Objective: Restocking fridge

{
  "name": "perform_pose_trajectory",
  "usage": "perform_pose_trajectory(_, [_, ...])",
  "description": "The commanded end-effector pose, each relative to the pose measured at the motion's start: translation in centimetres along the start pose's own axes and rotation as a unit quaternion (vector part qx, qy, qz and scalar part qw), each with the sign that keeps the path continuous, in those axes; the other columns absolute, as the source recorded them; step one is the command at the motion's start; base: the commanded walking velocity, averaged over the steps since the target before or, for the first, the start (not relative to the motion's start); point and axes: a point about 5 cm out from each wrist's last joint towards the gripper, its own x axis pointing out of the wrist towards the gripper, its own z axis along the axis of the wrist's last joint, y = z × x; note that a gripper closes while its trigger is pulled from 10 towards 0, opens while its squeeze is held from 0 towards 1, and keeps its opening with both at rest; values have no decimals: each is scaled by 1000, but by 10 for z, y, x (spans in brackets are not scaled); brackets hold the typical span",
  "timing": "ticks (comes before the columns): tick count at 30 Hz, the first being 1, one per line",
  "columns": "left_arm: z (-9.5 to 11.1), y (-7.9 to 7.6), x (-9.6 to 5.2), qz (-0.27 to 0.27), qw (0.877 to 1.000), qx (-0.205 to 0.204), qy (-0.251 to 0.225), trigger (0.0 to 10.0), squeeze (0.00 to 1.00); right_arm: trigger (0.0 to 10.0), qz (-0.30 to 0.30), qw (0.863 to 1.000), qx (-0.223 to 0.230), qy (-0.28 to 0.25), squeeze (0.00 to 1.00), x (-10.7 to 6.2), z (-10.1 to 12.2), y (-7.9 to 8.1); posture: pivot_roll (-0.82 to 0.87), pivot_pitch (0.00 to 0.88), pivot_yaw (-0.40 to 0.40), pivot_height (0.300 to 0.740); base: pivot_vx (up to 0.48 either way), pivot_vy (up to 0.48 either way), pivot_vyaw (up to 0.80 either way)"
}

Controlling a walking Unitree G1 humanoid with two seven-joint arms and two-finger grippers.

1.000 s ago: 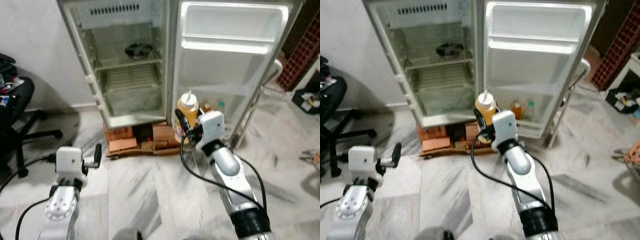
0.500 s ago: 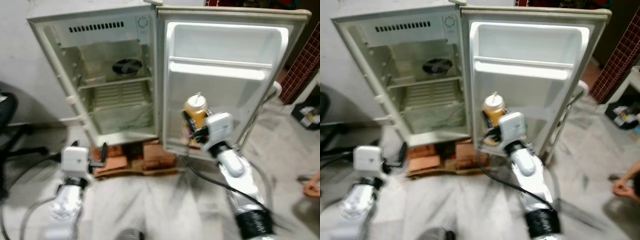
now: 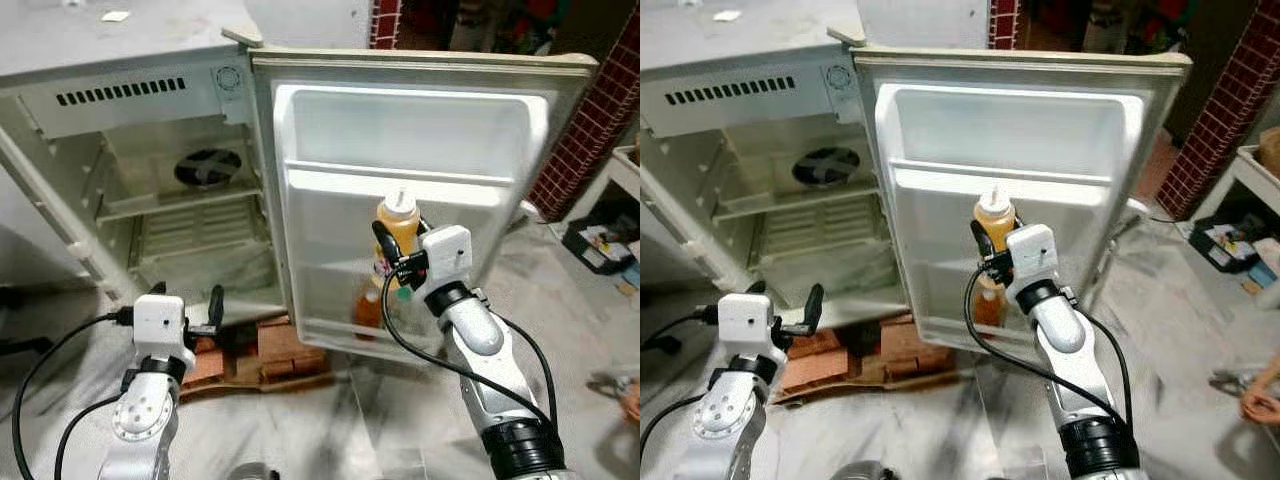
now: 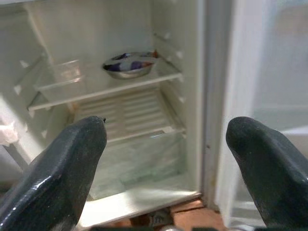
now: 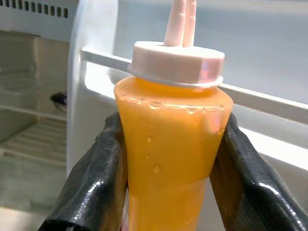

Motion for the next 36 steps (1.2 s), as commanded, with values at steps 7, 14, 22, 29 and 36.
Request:
perform_pose_trajectory(7, [-8, 21, -13, 33, 999, 11, 32, 10000, 0, 10000, 27, 1000, 14, -8, 0, -2, 2, 13, 15, 83, 14, 740, 0, 0, 0])
perform_pose_trajectory(14, [-10, 20, -26, 52, 998, -16, 43, 10000, 0, 10000, 22, 1000, 16, 4, 0, -9, -3, 11, 9, 89, 14, 740, 0, 0, 0])
perform_pose_trajectory(22, [16, 22, -27, 56, 998, 38, -11, 10000, 0, 10000, 6, 1000, 0, 6, 0, -13, -2, 4, 6, 102, 10, 740, 0, 0, 0])
perform_pose_trajectory(29, [25, 13, -37, 39, 997, 59, -23, 10000, 0, 10000, -36, 999, -2, 22, 0, -26, -4, -15, 2, 118, 8, 740, 0, 0, 0])
perform_pose_trajectory(36, [24, -3, -39, 4, 998, 51, -21, 10000, 0, 10000, -41, 999, 7, 31, 0, -32, -6, -13, -1, 126, 8, 740, 0, 0, 0])
